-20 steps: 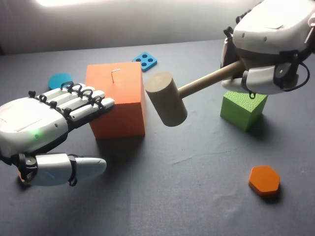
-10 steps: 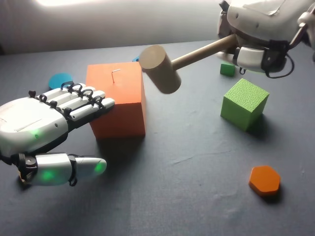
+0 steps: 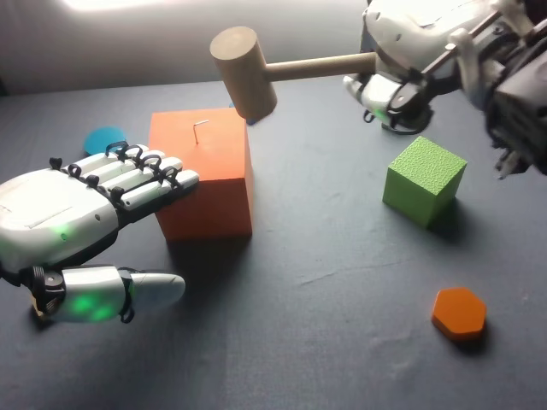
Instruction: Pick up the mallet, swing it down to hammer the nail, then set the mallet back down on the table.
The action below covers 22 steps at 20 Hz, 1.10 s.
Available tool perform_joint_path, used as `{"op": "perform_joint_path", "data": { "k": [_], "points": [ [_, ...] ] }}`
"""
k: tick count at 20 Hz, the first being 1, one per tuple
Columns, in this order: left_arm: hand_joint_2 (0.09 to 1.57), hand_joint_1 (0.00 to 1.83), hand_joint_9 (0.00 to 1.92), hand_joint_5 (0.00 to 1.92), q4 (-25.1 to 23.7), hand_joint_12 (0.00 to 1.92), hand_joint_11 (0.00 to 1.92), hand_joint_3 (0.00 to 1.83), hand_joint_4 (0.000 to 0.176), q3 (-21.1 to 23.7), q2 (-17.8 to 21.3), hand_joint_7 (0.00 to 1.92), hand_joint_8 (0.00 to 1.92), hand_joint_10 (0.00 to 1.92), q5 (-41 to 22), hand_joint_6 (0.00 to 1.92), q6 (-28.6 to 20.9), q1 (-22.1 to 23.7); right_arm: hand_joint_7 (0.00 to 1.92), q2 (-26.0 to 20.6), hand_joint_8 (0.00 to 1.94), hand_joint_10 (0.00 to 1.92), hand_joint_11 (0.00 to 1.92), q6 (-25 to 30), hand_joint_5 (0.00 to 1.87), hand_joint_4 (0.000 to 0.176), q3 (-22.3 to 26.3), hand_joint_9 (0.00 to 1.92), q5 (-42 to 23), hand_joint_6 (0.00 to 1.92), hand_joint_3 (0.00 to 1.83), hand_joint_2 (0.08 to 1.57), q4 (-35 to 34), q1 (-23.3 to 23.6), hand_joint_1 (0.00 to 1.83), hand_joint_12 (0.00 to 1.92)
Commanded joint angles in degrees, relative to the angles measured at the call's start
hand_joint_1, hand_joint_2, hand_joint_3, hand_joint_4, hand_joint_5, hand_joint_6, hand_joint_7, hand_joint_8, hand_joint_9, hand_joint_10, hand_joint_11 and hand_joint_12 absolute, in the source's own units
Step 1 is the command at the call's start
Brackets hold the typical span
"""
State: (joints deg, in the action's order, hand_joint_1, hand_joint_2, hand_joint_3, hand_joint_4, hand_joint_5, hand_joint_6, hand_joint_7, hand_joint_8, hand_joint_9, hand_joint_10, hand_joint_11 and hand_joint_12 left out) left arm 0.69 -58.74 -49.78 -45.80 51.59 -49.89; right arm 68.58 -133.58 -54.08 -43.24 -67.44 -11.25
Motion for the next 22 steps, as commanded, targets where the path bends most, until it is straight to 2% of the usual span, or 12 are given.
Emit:
{"op": "perform_joint_path", "data": {
  "k": [1,4,8,10,17,20,21,22],
  "points": [
    [1.23,0.0,0.01,0.04,0.4,0.0,0.0,0.0,0.0,-0.2,0.1,0.03,0.0,0.0,-4.7,0.0,0.0,0.1,1.46,0.4,1.94,1.92,1.67,0.2,1.13,0.0,-0.5,1.56,-4.8,1.92,0.0,1.55,4.5,0.4,0.48,1.92],
    [1.24,0.0,0.02,0.05,0.4,0.0,0.0,0.0,0.0,-0.2,0.1,0.05,0.01,0.01,-4.7,0.01,0.0,0.2,1.46,5.2,1.94,1.92,1.67,0.6,1.1,0.0,-5.2,1.56,-4.2,1.92,0.0,1.56,4.5,0.1,0.44,1.92],
    [1.24,0.0,0.01,0.04,0.4,0.0,0.0,0.0,0.0,-0.2,0.1,0.03,0.0,0.0,-4.5,0.0,0.0,0.2,1.45,9.8,1.94,1.92,1.67,1.2,1.1,0.0,-8.5,1.55,-4.4,1.92,0.01,1.57,7.1,0.2,0.43,1.92],
    [1.24,0.0,0.0,0.04,0.4,0.0,0.0,0.0,0.0,-0.2,0.1,0.03,0.0,0.0,-4.5,0.0,0.1,0.2,1.46,10.8,1.94,1.92,1.67,1.5,1.12,0.0,-8.9,1.56,-4.5,1.92,0.02,1.57,7.3,0.9,0.39,1.92],
    [1.24,0.0,0.01,0.03,0.4,0.0,0.0,0.0,0.0,-0.2,0.1,0.03,0.0,0.0,-4.4,0.0,0.1,0.2,1.46,12.6,1.94,1.92,1.67,2.3,1.12,0.0,-10.6,1.55,-4.1,1.92,0.0,1.56,7.3,2.0,0.46,1.92],
    [1.24,0.0,0.0,0.02,0.4,0.0,0.0,0.0,0.0,-0.2,0.1,0.01,0.0,0.0,-4.4,0.0,0.1,0.2,1.45,13.1,1.94,1.92,1.66,2.5,1.1,0.0,-11.8,1.55,-3.2,1.92,0.0,1.55,7.3,-0.2,0.47,1.92],
    [1.24,0.0,0.0,0.02,0.4,0.0,0.0,0.0,0.0,-0.2,0.1,0.02,0.0,0.0,-4.4,0.0,0.1,0.3,1.45,14.0,1.94,1.92,1.66,2.6,1.1,0.0,-14.0,1.55,-1.7,1.92,0.0,1.55,7.3,-4.8,0.47,1.92],
    [1.24,0.0,0.0,0.02,0.4,0.0,0.0,0.0,0.0,-0.2,0.1,0.02,0.0,0.0,-4.4,0.0,0.1,0.3,1.45,14.1,1.94,1.92,1.66,2.6,1.1,0.0,-14.3,1.55,-1.0,1.92,0.0,1.55,7.3,-5.6,0.47,1.92]
  ]
}}
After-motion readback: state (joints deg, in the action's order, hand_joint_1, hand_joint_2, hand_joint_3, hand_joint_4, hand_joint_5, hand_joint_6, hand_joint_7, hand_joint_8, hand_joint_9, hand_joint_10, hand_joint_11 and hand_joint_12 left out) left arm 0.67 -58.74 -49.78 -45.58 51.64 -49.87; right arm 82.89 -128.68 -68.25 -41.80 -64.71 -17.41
